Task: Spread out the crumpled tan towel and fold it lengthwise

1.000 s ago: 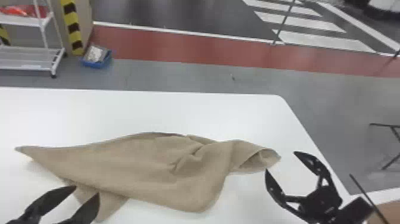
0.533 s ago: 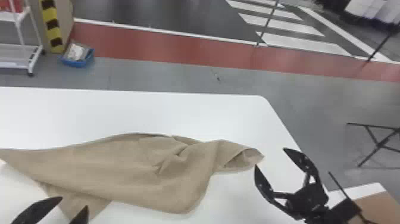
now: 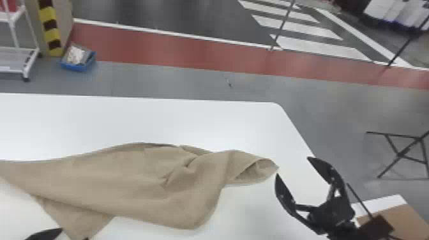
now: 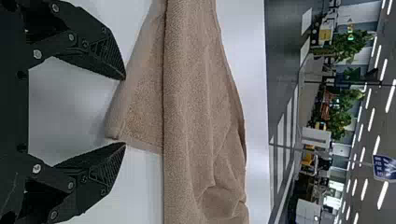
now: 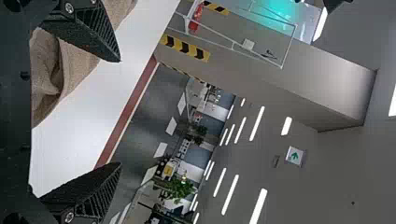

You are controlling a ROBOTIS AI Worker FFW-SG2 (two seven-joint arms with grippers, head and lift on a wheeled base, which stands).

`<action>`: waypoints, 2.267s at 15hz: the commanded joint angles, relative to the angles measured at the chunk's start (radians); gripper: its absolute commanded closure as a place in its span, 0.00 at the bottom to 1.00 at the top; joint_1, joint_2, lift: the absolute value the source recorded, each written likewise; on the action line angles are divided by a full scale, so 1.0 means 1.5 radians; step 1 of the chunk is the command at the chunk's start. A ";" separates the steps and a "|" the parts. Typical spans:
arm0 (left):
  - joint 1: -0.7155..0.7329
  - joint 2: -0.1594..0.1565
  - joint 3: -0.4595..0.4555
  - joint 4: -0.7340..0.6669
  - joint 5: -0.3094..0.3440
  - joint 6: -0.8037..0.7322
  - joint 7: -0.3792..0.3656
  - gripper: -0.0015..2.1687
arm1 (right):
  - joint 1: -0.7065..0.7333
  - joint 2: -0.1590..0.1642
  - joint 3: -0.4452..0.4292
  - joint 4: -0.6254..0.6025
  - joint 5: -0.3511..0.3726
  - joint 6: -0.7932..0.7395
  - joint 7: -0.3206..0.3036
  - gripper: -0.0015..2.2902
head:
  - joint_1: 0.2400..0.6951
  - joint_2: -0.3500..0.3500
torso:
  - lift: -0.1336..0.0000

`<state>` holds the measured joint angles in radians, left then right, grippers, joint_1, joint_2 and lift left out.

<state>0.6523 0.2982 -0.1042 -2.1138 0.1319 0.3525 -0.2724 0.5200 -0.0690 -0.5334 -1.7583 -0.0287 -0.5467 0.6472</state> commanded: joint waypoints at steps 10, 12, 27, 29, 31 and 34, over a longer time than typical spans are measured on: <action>0.000 0.001 -0.015 -0.003 0.001 -0.015 0.039 0.76 | 0.000 0.000 -0.002 0.005 -0.001 -0.008 0.000 0.04 | 1.00 0.00 | 0.07; 0.007 0.001 -0.013 -0.010 0.005 -0.039 0.051 0.79 | 0.001 0.000 -0.002 0.005 -0.002 -0.012 0.000 0.04 | 1.00 0.00 | 0.07; 0.049 -0.008 0.111 -0.119 0.110 -0.066 0.069 0.79 | -0.144 -0.076 -0.017 0.195 0.140 0.088 -0.020 0.10 | 1.00 0.04 | 0.07; 0.053 -0.008 0.111 -0.121 0.110 -0.066 0.070 0.79 | -0.157 -0.086 -0.008 0.218 0.160 0.100 -0.020 0.10 | 1.00 0.04 | 0.07; 0.057 -0.008 0.111 -0.124 0.109 -0.066 0.070 0.79 | -0.183 -0.093 0.000 0.242 0.195 0.119 -0.019 0.10 | 1.00 0.03 | 0.07; 0.061 -0.010 0.110 -0.125 0.106 -0.066 0.070 0.79 | -0.197 -0.096 0.023 0.240 0.215 0.139 -0.009 0.09 | 1.00 0.04 | 0.07</action>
<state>0.7405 0.2868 0.0628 -2.3000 0.2956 0.2540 -0.1671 0.2300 -0.2114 -0.5207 -1.3949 0.2795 -0.3501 0.6251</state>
